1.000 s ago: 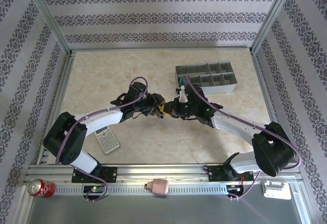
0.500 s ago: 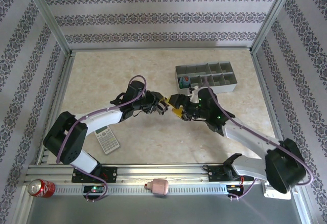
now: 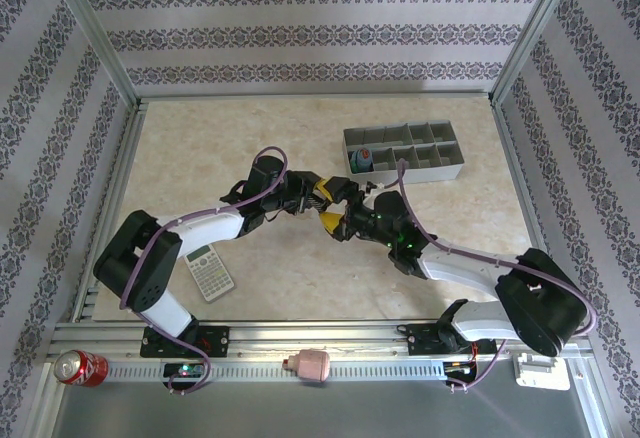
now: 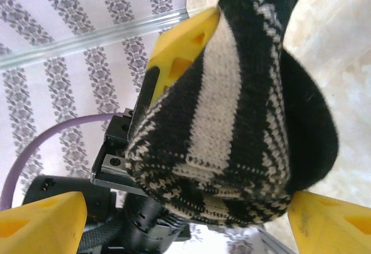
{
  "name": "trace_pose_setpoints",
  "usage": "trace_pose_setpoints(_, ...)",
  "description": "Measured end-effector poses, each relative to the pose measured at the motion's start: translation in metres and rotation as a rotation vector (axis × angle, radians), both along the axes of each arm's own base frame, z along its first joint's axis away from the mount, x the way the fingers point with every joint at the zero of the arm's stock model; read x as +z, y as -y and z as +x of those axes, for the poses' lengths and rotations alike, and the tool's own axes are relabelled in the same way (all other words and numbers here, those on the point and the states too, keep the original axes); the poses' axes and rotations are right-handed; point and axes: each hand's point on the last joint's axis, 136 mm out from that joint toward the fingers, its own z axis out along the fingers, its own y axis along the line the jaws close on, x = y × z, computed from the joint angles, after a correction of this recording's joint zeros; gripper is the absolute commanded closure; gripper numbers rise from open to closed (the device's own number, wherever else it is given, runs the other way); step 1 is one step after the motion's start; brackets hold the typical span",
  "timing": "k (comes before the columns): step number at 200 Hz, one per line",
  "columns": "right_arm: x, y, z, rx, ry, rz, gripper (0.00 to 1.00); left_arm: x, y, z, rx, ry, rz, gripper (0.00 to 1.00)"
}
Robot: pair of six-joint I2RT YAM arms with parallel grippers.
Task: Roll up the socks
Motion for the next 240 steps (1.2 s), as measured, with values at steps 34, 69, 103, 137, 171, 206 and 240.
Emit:
trace_pose_setpoints(34, 0.01, -0.008, -0.001, -0.024, -0.04, 0.065, 0.11, -0.001, 0.0, 0.006, 0.024, 0.005, -0.014, 1.0)
trace_pose_setpoints(69, 0.006, -0.002, 0.011, -0.073, -0.073, 0.078, 0.16, 0.005, 0.002, 0.008, 0.025, 0.017, -0.025, 1.0)
trace_pose_setpoints(103, -0.004, 0.009, 0.027, -0.115, -0.107, 0.07, 0.26, 0.005, 0.002, 0.008, 0.024, 0.018, -0.026, 1.0)
trace_pose_setpoints(137, -0.006, 0.008, 0.027, -0.093, -0.123, 0.064, 0.31, 0.008, 0.001, 0.009, 0.026, 0.023, -0.03, 1.0)
trace_pose_setpoints(171, -0.008, 0.006, 0.027, -0.063, -0.13, 0.037, 0.37, 0.011, 0.0, 0.008, 0.017, 0.026, -0.037, 1.0)
trace_pose_setpoints(206, -0.013, 0.007, 0.025, -0.028, -0.135, -0.022, 0.44, 0.007, -0.001, 0.005, 0.003, 0.012, -0.021, 1.0)
trace_pose_setpoints(240, -0.015, 0.009, 0.023, -0.001, -0.128, -0.066, 0.48, 0.004, -0.001, 0.002, -0.011, 0.007, -0.007, 1.0)
